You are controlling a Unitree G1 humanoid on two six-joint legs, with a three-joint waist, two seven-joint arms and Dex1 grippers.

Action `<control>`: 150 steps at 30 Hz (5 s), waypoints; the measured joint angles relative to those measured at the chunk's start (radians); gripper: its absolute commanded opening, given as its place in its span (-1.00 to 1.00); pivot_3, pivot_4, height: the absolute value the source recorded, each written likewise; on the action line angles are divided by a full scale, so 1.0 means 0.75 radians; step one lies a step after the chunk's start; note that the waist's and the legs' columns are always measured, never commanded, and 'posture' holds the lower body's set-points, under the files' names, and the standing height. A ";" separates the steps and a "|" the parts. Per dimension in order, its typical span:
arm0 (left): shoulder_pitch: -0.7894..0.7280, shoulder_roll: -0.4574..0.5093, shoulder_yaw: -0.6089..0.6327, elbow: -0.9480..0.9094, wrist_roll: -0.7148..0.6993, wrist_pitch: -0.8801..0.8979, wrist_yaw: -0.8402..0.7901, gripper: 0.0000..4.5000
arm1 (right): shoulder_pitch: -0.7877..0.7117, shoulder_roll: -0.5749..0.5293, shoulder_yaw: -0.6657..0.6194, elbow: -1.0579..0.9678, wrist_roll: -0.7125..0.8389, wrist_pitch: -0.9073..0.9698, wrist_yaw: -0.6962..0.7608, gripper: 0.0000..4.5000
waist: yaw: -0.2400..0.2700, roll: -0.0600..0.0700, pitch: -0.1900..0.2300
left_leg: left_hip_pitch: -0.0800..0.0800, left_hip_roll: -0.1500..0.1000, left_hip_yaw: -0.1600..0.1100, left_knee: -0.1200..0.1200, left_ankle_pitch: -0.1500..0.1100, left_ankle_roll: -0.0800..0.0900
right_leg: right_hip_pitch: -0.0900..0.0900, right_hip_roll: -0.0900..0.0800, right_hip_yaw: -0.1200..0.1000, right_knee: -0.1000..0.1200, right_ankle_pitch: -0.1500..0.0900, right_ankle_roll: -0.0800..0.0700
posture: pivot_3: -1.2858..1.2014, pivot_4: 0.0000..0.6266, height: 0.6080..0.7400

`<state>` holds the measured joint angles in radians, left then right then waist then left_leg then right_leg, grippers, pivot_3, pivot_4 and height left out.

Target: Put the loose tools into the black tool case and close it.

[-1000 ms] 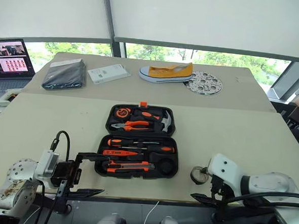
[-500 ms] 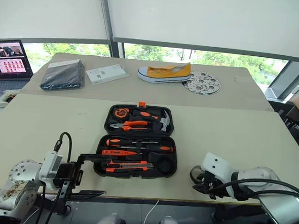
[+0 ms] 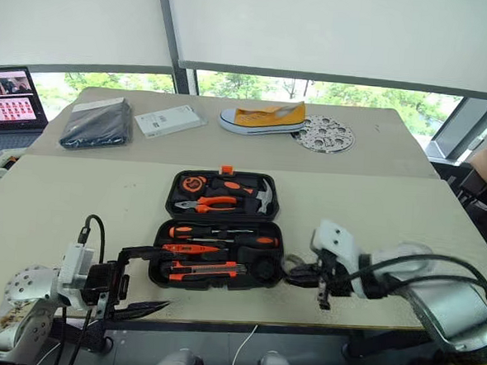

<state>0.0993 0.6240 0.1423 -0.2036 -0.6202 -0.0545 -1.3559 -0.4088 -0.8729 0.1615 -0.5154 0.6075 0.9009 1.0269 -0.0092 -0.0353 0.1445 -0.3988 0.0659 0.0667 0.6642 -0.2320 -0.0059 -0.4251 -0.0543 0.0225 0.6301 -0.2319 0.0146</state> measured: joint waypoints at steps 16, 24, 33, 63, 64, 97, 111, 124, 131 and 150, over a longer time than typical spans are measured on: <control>0.052 0.021 0.046 -0.003 0.005 -0.001 0.015 1.00 | -0.175 -0.001 0.325 0.127 -0.192 0.151 -0.037 -0.99 | 0.008 0.000 0.000 | -0.007 -0.003 0.000 0.000 0.000 0.000 | -0.006 -0.004 -0.003 -0.001 0.005 -0.008 | 0.03 -0.52 1.00; 0.043 0.018 0.046 -0.001 0.038 -0.010 0.048 1.00 | -0.169 0.024 0.323 0.126 -0.205 0.164 -0.049 -0.29 | 0.010 -0.001 0.000 | -0.009 -0.004 0.000 0.000 0.000 0.000 | -0.006 -0.004 -0.003 -0.001 0.006 -0.008 | 0.03 -0.52 1.00; -0.027 0.051 0.138 0.094 0.037 0.117 0.212 0.89 | -0.070 0.039 -0.106 0.168 0.009 0.078 0.042 0.33 | 0.019 -0.001 0.001 | -0.007 -0.003 -0.002 0.000 0.000 0.000 | -0.003 -0.003 -0.005 -0.002 0.006 -0.007 | 0.03 -0.52 1.00; -0.588 -0.061 -0.171 0.542 0.418 0.480 0.608 -0.98 | -0.228 0.439 0.019 1.212 -0.668 -0.917 0.026 -1.00 | 0.022 -0.002 0.002 | -0.009 -0.007 -0.002 0.000 0.001 0.000 | -0.003 -0.005 -0.004 0.000 0.009 -0.007 | 0.03 -0.52 1.00; -0.589 -0.062 -0.176 0.541 0.420 0.484 0.600 -0.98 | -0.198 0.432 0.008 1.166 -0.669 -0.897 0.014 -1.00 | 0.024 -0.002 0.002 | -0.009 -0.007 -0.002 0.000 0.000 0.000 | -0.003 -0.005 -0.004 0.000 0.009 -0.007 | 0.03 -0.52 1.00; -1.017 0.017 -0.051 0.650 0.204 1.524 0.872 0.99 | -0.709 0.452 -0.125 1.178 -0.391 0.499 -0.359 0.96 | -0.006 -0.003 0.004 | -0.016 -0.010 -0.006 0.000 0.001 0.001 | -0.009 -0.005 -0.004 0.001 0.009 -0.006 | 0.03 -0.52 1.00; -1.061 -0.040 -0.066 0.679 0.214 1.522 0.906 0.14 | -0.833 0.556 -0.072 1.456 -0.458 0.398 -0.425 0.17 | -0.007 -0.003 0.004 | -0.023 -0.014 -0.006 0.001 0.002 0.000 | -0.018 -0.008 -0.002 0.006 0.011 -0.004 | 0.03 -0.52 1.00; -1.084 -0.088 -0.043 0.714 0.200 1.496 0.930 -1.00 | -0.838 0.557 -0.099 1.481 -0.453 0.399 -0.415 -0.99 | -0.008 -0.003 0.004 | -0.015 -0.019 -0.009 0.003 0.009 -0.001 | -0.014 -0.009 0.004 0.017 0.012 -0.003 | 0.03 -0.52 1.00; -0.990 -0.127 0.022 0.696 0.195 1.271 0.900 -1.00 | -0.666 0.582 -0.195 1.344 -0.416 0.135 -0.395 -0.99 | -0.011 -0.003 0.004 | -0.016 -0.019 -0.009 0.003 0.009 -0.001 | -0.016 -0.008 0.006 0.018 0.013 -0.002 | 0.03 -0.52 1.00; -0.309 -0.129 0.009 0.384 0.473 -0.210 0.657 -0.44 | 0.136 0.323 -0.104 0.949 -0.926 -1.875 -0.456 -0.59 | -0.006 -0.003 0.005 | -0.014 -0.020 -0.002 -0.002 0.007 0.001 | -0.011 -0.008 0.018 0.002 0.014 0.004 | 0.03 -0.52 1.00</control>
<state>-0.1325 0.5275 0.1493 0.0844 -0.2658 -0.2118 -0.8631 -0.3064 -0.6309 0.0836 0.1961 -0.0867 -0.5054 0.6852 -0.0138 -0.0376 0.1484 -0.4096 0.0507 0.0650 0.6629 -0.2271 -0.0049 -0.4332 -0.0605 0.0358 0.6313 -0.2217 0.0176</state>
